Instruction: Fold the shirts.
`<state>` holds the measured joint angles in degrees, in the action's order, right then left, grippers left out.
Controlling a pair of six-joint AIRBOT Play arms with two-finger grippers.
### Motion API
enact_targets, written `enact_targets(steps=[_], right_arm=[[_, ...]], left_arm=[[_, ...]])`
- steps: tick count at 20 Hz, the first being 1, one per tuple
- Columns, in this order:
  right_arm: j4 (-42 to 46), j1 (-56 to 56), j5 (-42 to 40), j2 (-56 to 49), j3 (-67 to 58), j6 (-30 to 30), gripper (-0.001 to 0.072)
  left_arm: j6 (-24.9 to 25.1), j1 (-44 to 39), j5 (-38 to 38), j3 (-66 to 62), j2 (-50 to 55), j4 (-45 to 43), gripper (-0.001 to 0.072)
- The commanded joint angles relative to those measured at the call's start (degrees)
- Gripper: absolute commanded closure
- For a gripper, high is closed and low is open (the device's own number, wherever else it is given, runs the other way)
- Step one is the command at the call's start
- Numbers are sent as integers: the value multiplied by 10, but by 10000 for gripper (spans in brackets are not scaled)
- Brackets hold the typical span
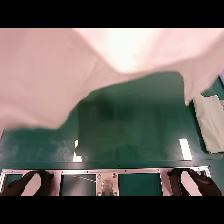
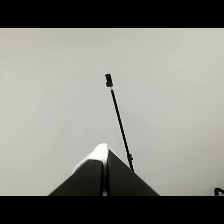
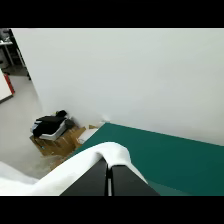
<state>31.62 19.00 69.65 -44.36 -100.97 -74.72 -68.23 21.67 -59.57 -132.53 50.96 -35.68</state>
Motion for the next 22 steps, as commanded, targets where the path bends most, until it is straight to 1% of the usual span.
enact_targets(steps=[1, 3, 5, 6, 7, 9, 10, 12, 14, 17, 18, 19, 20, 21, 22], right_arm=[[38, 0, -1, 27, 26, -18, 698], [38, 0, -2, 14, 99, -18, 698], [38, 0, -24, -7, 189, -12, 698], [39, 0, -49, -20, 239, -11, 698], [40, 0, -71, -36, 283, -11, 698], [40, -1, -105, -85, 364, 3, 698], [40, -7, -128, -121, 399, 4, 697], [40, -15, -183, -205, 441, 17, 697], [37, -17, -222, -310, 438, 17, 697], [26, -17, -231, -453, 385, 17, 697], [19, -16, -224, -486, 360, 17, 687], [19, -13, -215, -506, 336, 17, 591], [21, -7, -200, -517, 310, 19, 386], [21, 1, -186, -517, 290, 19, 272], [21, 14, -159, -515, 266, 20, 268]], left_arm=[[-17, 0, 37, 47, 9, -27, 683], [12, 0, 56, 142, 26, 8, 683], [68, 0, 58, 225, 71, 105, 683], [97, 0, 46, 246, 111, 155, 682], [114, -2, 28, 252, 154, 185, 682], [124, -38, 0, 252, 253, 179, 682], [140, -65, -26, 252, 305, 168, 682], [147, -125, -61, 252, 405, 126, 682], [147, -173, -68, 252, 492, 94, 682], [146, -214, -53, 252, 572, 79, 681], [135, -217, -51, 252, 579, 80, 555], [115, -213, -53, 251, 578, 78, 166], [88, -203, -71, 240, 577, 79, -8], [57, -182, -110, 220, 577, 78, -6], [24, -157, -155, 195, 577, 78, -5]])
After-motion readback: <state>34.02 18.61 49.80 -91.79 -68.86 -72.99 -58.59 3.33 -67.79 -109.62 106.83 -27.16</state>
